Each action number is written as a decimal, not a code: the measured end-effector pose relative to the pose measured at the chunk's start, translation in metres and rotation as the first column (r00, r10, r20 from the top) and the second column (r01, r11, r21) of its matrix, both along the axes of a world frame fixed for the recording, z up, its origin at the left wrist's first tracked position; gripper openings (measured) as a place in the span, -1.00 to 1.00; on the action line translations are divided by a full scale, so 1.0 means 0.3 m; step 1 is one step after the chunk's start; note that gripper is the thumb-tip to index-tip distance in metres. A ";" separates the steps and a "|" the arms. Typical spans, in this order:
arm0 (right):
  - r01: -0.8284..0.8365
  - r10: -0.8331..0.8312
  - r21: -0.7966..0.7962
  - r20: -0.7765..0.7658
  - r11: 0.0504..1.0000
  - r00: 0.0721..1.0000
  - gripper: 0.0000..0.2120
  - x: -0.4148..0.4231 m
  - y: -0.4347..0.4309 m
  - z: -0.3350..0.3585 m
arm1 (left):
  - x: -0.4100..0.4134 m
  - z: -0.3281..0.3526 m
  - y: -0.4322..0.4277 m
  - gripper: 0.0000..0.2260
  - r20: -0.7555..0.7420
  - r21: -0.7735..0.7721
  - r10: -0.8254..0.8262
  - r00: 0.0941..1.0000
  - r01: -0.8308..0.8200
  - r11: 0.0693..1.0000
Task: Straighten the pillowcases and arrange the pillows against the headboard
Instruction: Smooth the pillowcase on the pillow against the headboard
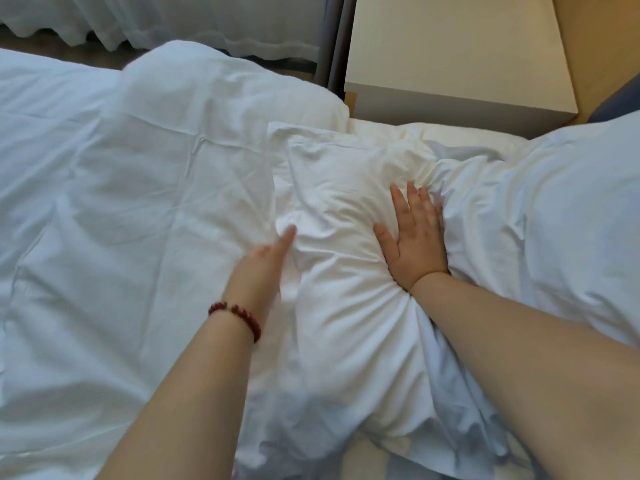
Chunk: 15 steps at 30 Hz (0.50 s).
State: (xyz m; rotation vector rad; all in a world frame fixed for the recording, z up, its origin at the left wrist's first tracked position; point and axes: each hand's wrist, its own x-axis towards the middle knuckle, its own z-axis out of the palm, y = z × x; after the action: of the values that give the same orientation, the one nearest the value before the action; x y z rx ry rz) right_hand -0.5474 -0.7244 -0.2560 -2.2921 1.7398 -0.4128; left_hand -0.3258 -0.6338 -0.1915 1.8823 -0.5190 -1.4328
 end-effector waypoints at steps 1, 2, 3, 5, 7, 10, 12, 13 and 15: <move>0.003 -0.003 0.009 -0.035 1.000 0.999 -0.33 0.002 0.007 0.008 | -0.016 0.003 0.061 -0.44 0.055 0.020 -0.076 0.996 0.075 0.997; 0.008 -0.006 0.020 -0.075 1.000 0.997 -0.32 0.005 0.013 0.018 | -0.031 0.004 0.117 -0.57 0.046 0.031 -0.081 0.996 0.080 0.996; 0.012 -0.009 0.033 -0.113 0.999 0.994 -0.31 0.010 0.018 0.031 | -0.043 0.006 0.164 -0.71 0.009 0.028 -0.028 1.000 0.028 0.999; 0.025 -0.013 0.070 -0.163 0.997 0.987 -0.29 0.021 0.037 0.067 | -0.054 0.004 0.217 -0.87 -0.007 0.045 0.096 0.995 -0.095 0.994; 0.047 -0.027 0.123 -0.157 0.991 0.987 -0.29 0.025 0.086 0.115 | -0.044 0.007 0.239 -0.93 -0.030 0.046 0.204 0.979 -0.202 0.978; 0.078 -0.054 0.235 -0.109 0.969 0.993 -0.28 0.040 0.250 0.193 | -0.027 0.009 0.248 -0.93 -0.097 0.056 0.349 0.932 -0.345 0.937; 0.021 0.004 0.312 -0.079 0.950 0.997 -0.28 0.064 0.399 0.240 | -0.022 0.016 0.262 -0.92 -0.178 0.068 0.449 0.876 -0.444 0.893; -0.024 0.057 0.337 -0.090 0.941 0.994 -0.29 0.074 0.467 0.254 | -0.019 0.026 0.272 -0.91 -0.208 0.067 0.473 0.856 -0.470 0.880; -0.079 0.150 0.369 -0.166 0.926 0.975 -0.30 0.083 0.554 0.258 | -0.012 0.025 0.307 -0.86 -0.117 0.050 0.356 0.927 -0.352 0.935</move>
State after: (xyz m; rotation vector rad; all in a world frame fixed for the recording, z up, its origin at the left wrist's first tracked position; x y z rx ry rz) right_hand -0.5226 -0.5581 -0.1785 -2.2024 1.5901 0.1480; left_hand -0.3294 -0.5416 -0.1841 1.7838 -0.0895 -1.3064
